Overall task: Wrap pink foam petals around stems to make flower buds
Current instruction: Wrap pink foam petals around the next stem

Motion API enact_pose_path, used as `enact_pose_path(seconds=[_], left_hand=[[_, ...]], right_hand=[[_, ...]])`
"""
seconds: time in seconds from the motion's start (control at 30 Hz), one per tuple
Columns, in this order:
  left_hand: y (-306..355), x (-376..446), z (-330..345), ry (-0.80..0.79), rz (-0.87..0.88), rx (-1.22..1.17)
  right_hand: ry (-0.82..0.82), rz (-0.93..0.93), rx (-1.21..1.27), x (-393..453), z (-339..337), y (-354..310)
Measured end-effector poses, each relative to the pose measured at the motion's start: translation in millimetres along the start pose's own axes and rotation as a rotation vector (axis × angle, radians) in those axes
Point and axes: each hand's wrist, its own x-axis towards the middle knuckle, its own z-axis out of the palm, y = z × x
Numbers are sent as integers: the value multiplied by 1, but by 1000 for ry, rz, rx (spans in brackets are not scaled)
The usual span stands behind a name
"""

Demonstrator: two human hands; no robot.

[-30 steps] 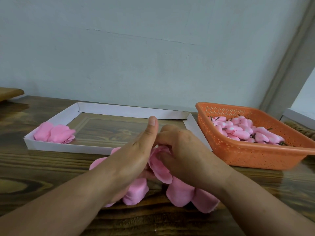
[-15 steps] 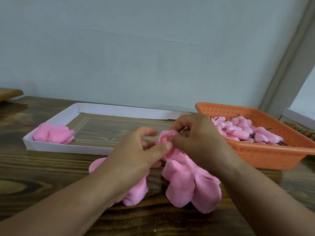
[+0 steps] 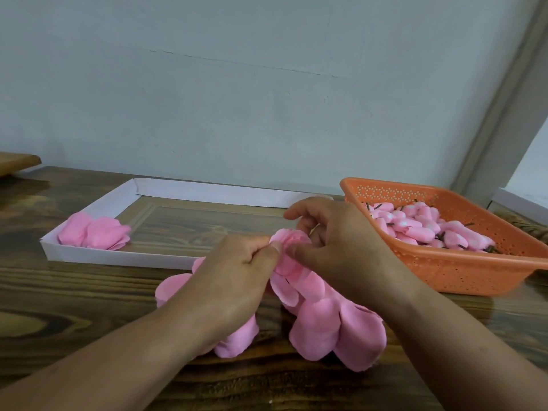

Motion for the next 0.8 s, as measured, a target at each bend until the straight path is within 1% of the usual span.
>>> enact_pose_path(seconds=[0.1,0.17,0.23,0.3,0.37,0.63,0.8], left_hand=[[1,0,-1,-41,55,31],[1,0,-2,-81,68,-26],[-1,2,-3,-126,2,-179],[-2,5,-7,-154,-124,-371],[-2,8,-10,-177,-190,-458],[-5,10,-11,-186,-312,-579],[-5,12,-12,-149,-332,-568]], right_hand=[[-14,1,-25,-1,-1,-3],[16,12,-41,-2,-2,-3],[27,36,-28,-1,-3,-2],[5,58,22,0,-4,-2],[-30,81,84,-1,-6,-1],[-117,140,298,-1,-10,3],[-309,150,433,-1,-22,8]])
